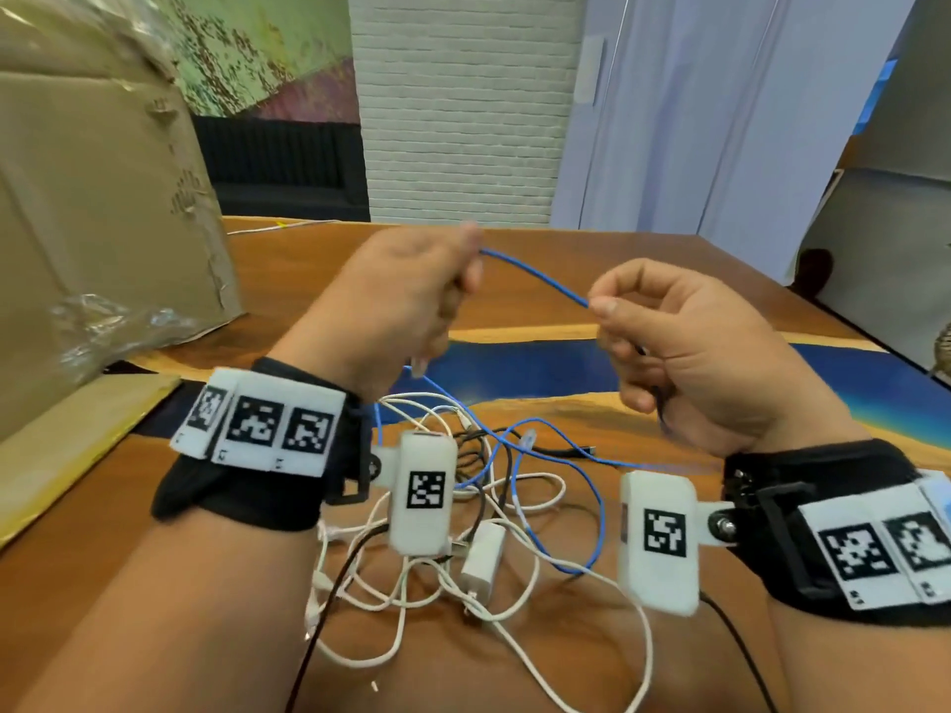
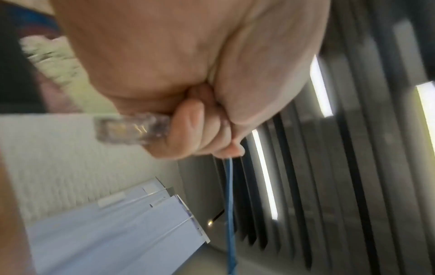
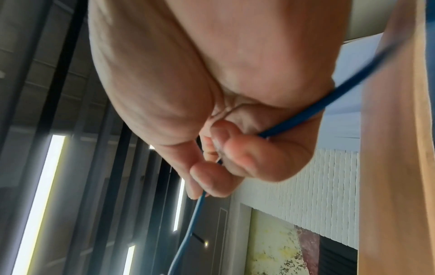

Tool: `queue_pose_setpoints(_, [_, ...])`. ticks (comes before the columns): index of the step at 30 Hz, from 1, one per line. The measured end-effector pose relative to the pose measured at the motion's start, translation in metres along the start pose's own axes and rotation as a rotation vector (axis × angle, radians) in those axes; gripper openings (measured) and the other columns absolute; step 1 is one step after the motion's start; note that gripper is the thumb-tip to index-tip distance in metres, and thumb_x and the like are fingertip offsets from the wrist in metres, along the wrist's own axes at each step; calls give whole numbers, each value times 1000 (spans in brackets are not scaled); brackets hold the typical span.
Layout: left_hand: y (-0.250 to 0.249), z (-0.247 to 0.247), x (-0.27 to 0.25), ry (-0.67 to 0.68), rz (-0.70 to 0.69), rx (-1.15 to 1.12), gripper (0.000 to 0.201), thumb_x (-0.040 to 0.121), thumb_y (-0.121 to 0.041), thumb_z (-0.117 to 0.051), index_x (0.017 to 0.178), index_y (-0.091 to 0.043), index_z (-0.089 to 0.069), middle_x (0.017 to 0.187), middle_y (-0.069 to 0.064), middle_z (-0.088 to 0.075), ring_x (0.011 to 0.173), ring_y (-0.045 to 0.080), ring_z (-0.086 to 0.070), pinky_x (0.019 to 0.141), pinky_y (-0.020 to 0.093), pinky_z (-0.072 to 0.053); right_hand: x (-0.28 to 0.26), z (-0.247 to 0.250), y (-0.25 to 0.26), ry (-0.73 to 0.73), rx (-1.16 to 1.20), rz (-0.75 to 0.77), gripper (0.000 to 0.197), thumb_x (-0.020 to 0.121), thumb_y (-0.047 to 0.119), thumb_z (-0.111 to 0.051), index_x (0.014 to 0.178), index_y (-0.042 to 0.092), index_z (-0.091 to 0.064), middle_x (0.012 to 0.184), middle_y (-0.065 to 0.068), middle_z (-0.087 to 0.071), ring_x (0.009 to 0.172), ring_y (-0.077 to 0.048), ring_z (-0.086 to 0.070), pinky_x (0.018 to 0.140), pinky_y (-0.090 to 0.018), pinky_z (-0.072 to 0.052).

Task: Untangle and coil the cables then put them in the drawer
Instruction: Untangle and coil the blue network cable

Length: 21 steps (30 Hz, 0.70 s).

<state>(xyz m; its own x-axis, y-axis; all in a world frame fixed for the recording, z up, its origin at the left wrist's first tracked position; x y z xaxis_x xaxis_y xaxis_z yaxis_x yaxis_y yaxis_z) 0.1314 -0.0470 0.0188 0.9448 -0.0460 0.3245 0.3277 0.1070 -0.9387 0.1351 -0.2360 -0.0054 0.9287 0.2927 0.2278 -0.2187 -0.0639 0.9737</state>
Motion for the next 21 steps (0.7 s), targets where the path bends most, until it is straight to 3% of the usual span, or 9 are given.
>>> queue_pose_setpoints(2, [-2, 10, 2, -51, 24, -348, 39, 109, -30, -41, 76, -13, -54, 50, -7, -29, 38, 7, -22, 39, 20, -30, 0, 4, 2, -12, -7, 19, 13, 99, 12, -59, 89, 18, -63, 57, 2, -44, 42, -10, -25, 41, -23, -23])
queue_pose_setpoints(5, [-10, -5, -2, 33, 60, -705, 32, 108, -23, -38, 91, -9, -60, 60, -7, -38, 43, 5, -33, 50, 19, -43, 3, -1, 4, -76, -220, 109, 14, 100, 12, -61, 93, 17, -72, 58, 1, -55, 42, -7, -35, 40, -21, -26])
queue_pose_setpoints(7, [-15, -17, -5, 72, 69, -860, 28, 108, -18, -38, 106, -4, -62, 62, -8, -40, 43, 4, -36, 51, 17, -44, 5, -13, 0, -83, -389, 132, 16, 102, 17, -61, 95, 18, -75, 61, 0, -65, 41, -4, -40, 43, -18, -33])
queue_pose_setpoints(9, [-16, -20, -4, 31, 46, -928, 29, 108, -16, -37, 119, 0, -60, 61, -7, -43, 43, 4, -40, 54, 17, -48, 3, -32, -6, 10, -525, 100, 19, 104, 24, -58, 99, 23, -76, 66, -1, -71, 44, -7, -42, 49, -23, -38])
queue_pose_setpoints(11, [-14, -15, -1, -61, -21, -873, 32, 109, -14, -35, 124, 3, -57, 65, -3, -57, 51, 7, -56, 65, 23, -57, -4, -53, -11, 175, -622, 41, 22, 105, 30, -53, 104, 27, -75, 72, -1, -75, 47, -8, -44, 51, -24, -40])
queue_pose_setpoints(13, [-11, -5, 2, -154, -105, -660, 30, 110, -12, -33, 123, -1, -57, 83, 4, -74, 72, 17, -73, 76, 28, -60, -14, -69, -11, 319, -720, 22, 25, 106, 31, -51, 99, 22, -74, 72, 1, -74, 50, -6, -46, 53, -24, -41])
queue_pose_setpoints(16, [-10, 2, 4, -205, -181, -252, 26, 108, -4, -39, 120, -4, -61, 102, 15, -76, 91, 25, -76, 83, 31, -59, -20, -74, 5, 320, -760, 113, 22, 101, 31, -60, 90, 20, -76, 67, 5, -70, 58, -3, -53, 57, -26, -46])
queue_pose_setpoints(18, [-8, -4, 3, -164, -169, -114, 28, 105, 1, -40, 114, -7, -66, 96, 11, -75, 85, 22, -76, 78, 31, -60, -20, -65, 21, 244, -639, 180, 17, 97, 28, -67, 88, 19, -78, 61, 3, -64, 57, -2, -48, 53, -22, -40])
queue_pose_setpoints(21, [-13, -2, 2, -204, -195, -20, 35, 101, 6, -37, 104, -9, -69, 71, 2, -62, 64, 24, -70, 63, 27, -56, -25, -53, 39, 203, -546, 232, 15, 96, 28, -69, 88, 25, -80, 73, -22, -63, 60, -18, -44, 54, -26, -35])
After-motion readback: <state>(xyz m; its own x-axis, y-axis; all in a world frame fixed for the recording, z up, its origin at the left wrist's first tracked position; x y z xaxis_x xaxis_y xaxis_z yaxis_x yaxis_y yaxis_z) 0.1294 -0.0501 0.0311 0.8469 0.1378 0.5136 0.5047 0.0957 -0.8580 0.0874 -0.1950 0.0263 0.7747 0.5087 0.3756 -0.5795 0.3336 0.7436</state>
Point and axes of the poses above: each hand's wrist, its own x-axis towards the middle knuckle, its own z-axis out of the back of the hand, y = z × x, the point moved 9 cm from there along x, towards the middle knuckle
